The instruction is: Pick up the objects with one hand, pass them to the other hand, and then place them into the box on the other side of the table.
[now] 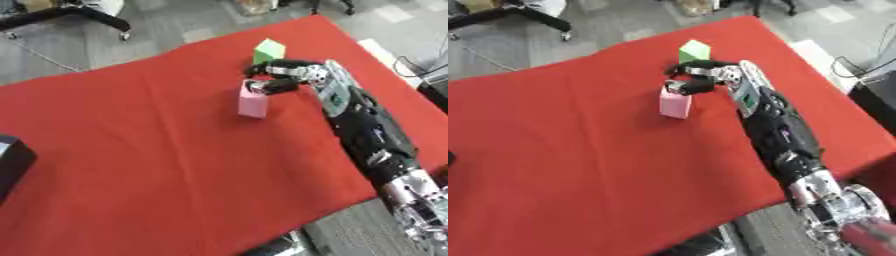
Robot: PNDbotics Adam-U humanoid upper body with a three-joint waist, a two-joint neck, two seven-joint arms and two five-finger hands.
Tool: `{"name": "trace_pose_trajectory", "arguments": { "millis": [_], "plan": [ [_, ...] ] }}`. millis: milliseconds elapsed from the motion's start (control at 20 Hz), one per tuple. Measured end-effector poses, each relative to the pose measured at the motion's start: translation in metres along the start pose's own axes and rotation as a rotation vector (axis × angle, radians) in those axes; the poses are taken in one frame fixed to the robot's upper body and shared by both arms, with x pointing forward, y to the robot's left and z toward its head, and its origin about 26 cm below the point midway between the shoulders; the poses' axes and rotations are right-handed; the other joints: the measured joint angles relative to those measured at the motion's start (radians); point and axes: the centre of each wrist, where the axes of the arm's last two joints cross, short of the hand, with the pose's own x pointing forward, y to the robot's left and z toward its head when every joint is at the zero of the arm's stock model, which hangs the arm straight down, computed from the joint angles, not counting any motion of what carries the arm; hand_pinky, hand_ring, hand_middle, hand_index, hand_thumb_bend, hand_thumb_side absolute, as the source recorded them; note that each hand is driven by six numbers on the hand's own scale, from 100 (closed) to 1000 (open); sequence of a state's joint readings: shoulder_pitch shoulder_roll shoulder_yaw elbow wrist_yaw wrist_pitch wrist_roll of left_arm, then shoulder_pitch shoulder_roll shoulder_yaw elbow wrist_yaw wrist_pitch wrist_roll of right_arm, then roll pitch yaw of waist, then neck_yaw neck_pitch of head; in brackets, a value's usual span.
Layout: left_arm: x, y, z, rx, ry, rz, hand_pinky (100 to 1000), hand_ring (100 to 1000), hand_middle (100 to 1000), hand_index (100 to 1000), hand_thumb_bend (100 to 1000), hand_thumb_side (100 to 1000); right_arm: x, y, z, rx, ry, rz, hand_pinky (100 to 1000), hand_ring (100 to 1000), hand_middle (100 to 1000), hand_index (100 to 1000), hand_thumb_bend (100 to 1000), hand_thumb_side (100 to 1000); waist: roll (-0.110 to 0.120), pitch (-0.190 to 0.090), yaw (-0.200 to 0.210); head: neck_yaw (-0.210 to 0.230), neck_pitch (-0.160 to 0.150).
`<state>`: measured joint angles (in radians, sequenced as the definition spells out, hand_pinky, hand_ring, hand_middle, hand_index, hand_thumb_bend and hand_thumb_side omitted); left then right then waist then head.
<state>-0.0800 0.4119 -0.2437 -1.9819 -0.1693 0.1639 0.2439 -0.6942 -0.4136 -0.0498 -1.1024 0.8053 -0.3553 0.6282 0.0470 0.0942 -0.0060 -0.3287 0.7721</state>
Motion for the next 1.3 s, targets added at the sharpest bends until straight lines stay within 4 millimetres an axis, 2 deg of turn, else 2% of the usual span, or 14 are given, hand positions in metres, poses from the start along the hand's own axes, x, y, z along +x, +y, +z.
{"name": "trace_pose_trajectory", "arguments": {
  "millis": [300,450,600,650,700,750,850,900,950,1100,1300],
  "plan": [
    [0.0,0.0,0.0,0.001,0.002,0.0,521,766,808,881,270,887,0.006,0.0,-0.003,0.09,-0.034,0.093,965,988,895,1000,222,772,0.0,0.0,0.001,-0.002,0.0],
    [0.0,0.0,0.0,0.0,0.002,-0.001,521,768,808,882,260,891,0.006,0.002,-0.004,0.139,-0.032,0.131,960,981,883,1000,225,698,0.0,0.0,0.001,-0.004,0.0],
    [0.0,0.0,0.0,-0.001,0.003,-0.001,522,770,809,881,258,893,0.005,0.003,-0.007,0.168,-0.027,0.158,952,967,824,1000,170,541,-0.003,0.0,0.002,-0.005,0.0],
    [0.0,0.0,0.0,-0.001,0.003,-0.001,523,770,809,881,253,896,0.005,0.003,-0.007,0.171,-0.025,0.166,941,947,725,1000,111,389,-0.004,0.0,0.002,-0.005,0.0],
    [0.0,0.0,0.0,-0.001,0.003,-0.001,523,770,809,881,252,896,0.005,0.003,-0.007,0.169,-0.024,0.175,937,939,692,989,100,347,-0.005,0.0,0.002,-0.005,0.0],
    [0.0,0.0,0.0,-0.001,0.003,-0.001,522,770,809,881,250,897,0.005,0.003,-0.006,0.161,-0.024,0.184,928,920,602,946,100,256,-0.005,0.0,0.002,-0.005,0.0],
    [0.0,0.0,0.0,-0.001,0.003,-0.001,522,770,808,881,246,899,0.005,0.001,-0.005,0.124,-0.022,0.197,907,881,504,862,100,132,-0.005,0.0,0.002,-0.005,0.0],
    [0.0,0.0,0.0,-0.001,0.003,-0.001,522,769,807,881,242,900,0.005,0.0,-0.005,0.098,-0.023,0.202,896,864,468,815,100,101,-0.005,0.0,0.002,-0.004,0.0],
    [0.0,0.0,0.0,-0.002,0.003,-0.001,522,770,807,881,240,900,0.006,-0.002,-0.004,0.065,-0.023,0.211,884,846,436,764,100,100,-0.005,0.0,0.001,-0.002,0.0],
    [0.0,-0.002,0.001,-0.017,0.0,0.002,526,771,807,882,236,896,0.016,-0.011,-0.003,-0.056,-0.044,0.243,854,810,395,703,100,100,-0.005,0.0,-0.001,0.018,0.0],
    [0.005,-0.004,-0.003,-0.068,-0.044,-0.017,537,776,809,885,233,875,0.057,-0.029,-0.014,-0.245,-0.164,0.314,827,780,381,689,100,100,-0.004,0.0,-0.008,0.076,0.0]
  ]
}}
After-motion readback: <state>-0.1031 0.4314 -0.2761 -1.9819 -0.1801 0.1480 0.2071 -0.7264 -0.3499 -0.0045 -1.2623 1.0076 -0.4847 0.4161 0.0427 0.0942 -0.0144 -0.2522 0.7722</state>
